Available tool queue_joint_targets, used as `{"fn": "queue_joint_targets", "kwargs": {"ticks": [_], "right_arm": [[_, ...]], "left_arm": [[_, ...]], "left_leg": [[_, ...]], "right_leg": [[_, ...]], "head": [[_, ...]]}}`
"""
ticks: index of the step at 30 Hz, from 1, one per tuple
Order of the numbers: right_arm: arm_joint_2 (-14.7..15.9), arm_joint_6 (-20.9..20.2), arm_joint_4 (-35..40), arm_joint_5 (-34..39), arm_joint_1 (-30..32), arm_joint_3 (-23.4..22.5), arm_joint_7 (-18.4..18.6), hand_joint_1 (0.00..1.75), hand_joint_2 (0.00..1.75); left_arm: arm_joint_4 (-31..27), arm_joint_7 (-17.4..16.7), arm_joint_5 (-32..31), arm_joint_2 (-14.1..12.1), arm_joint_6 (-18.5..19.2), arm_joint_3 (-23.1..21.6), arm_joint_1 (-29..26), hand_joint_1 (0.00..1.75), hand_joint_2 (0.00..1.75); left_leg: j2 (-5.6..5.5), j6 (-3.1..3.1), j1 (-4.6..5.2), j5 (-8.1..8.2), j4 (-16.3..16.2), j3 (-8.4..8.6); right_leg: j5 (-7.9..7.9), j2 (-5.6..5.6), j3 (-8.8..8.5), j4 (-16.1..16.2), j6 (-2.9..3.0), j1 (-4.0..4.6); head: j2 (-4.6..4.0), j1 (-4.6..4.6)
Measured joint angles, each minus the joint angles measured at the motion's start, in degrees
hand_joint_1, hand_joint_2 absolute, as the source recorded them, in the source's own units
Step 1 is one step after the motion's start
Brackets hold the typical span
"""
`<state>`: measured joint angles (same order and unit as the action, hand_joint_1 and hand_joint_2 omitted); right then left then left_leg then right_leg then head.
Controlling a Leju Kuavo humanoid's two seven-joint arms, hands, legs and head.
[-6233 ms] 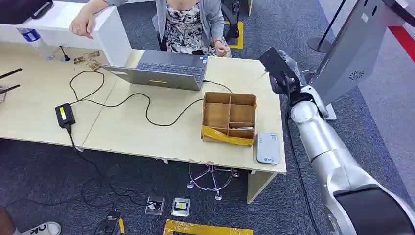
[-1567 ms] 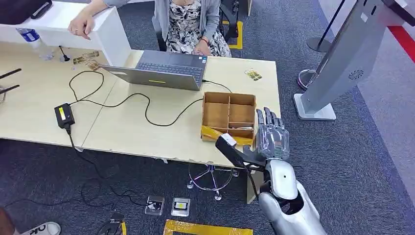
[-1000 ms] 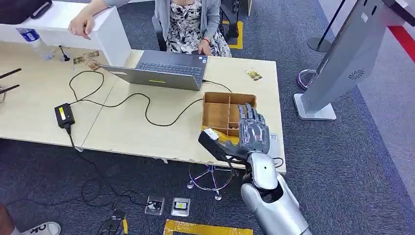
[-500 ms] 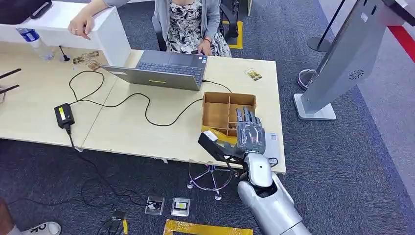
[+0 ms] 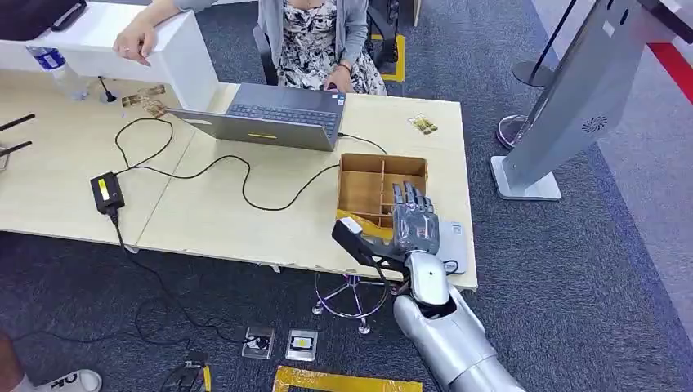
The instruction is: Pass the card to the sensor for recognition and then transmit it.
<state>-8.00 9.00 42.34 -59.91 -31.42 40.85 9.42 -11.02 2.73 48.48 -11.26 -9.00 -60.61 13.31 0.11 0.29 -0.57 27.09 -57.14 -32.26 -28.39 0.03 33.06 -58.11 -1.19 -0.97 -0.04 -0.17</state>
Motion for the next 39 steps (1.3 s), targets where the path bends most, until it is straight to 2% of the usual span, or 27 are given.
{"fn": "queue_joint_targets", "kwargs": {"ticks": [29,30,31,35,36,37,38,39], "right_arm": [[-0.5,3.3,-7.0,-2.8,-2.6,-0.5,1.2,0.00,1.75],[-0.5,3.3,-7.2,-2.8,-2.6,-0.5,1.2,1.26,1.75],[-0.5,3.3,-7.4,-2.8,-2.6,-0.5,1.2,1.75,1.75],[-0.5,3.2,-7.9,-2.4,-2.6,-0.5,1.0,1.75,1.75],[-0.5,3.1,-7.9,-2.2,-2.6,-0.5,0.7,1.66,1.75],[-0.5,3.1,-7.9,-2.2,-2.6,-0.6,0.5,0.56,1.75],[-0.4,3.1,-7.9,-2.2,-2.6,-0.7,0.4,0.00,1.75],[-0.4,3.2,-7.9,-2.2,-2.6,-0.9,0.4,0.00,1.75]], "left_arm": [[0.0,-0.7,-2.1,0.1,0.3,0.0,0.5,0.00,0.00],[0.0,-0.7,-2.1,0.1,0.3,0.0,0.6,0.00,0.00],[0.0,-0.7,-2.2,0.1,0.3,0.0,0.6,0.00,0.00],[0.0,-0.7,-2.7,0.2,0.5,0.0,0.6,0.00,0.00],[0.0,-0.7,-2.8,0.2,0.6,0.0,0.6,0.00,0.00],[0.0,-0.8,-2.8,0.2,0.6,0.0,0.6,0.00,0.00],[0.0,-0.8,-2.9,0.2,0.6,0.0,0.6,0.00,0.00],[0.0,-0.8,-2.9,0.2,0.6,0.0,0.6,0.00,0.00]], "left_leg": [[0.01,0.00,0.00,0.00,0.0,0.01],[0.01,0.00,0.00,0.00,0.0,0.01],[0.01,0.00,0.00,0.00,0.0,0.01],[0.01,0.00,0.00,0.00,0.0,0.00],[0.01,0.00,0.00,0.00,0.0,0.01],[0.02,0.00,0.00,0.00,0.0,0.01],[0.02,0.00,0.00,0.00,0.0,0.01],[0.02,0.00,0.00,0.00,0.0,0.01]], "right_leg": [[0.00,0.03,0.02,0.0,0.00,0.00],[0.00,0.03,0.02,0.0,0.00,0.00],[0.00,0.03,0.02,0.0,0.00,0.00],[0.00,0.03,0.02,0.0,0.00,0.00],[0.00,0.04,0.03,0.0,0.00,0.00],[0.00,0.04,0.02,0.0,0.00,0.00],[0.00,0.04,0.03,0.0,0.00,0.00],[0.00,0.04,0.02,0.0,0.00,0.00]], "head": [[0.00,-0.02],[0.00,-0.02],[0.00,0.00],[0.00,-0.02],[0.00,0.00],[0.00,-0.02],[0.00,0.00],[0.00,-0.02]]}}
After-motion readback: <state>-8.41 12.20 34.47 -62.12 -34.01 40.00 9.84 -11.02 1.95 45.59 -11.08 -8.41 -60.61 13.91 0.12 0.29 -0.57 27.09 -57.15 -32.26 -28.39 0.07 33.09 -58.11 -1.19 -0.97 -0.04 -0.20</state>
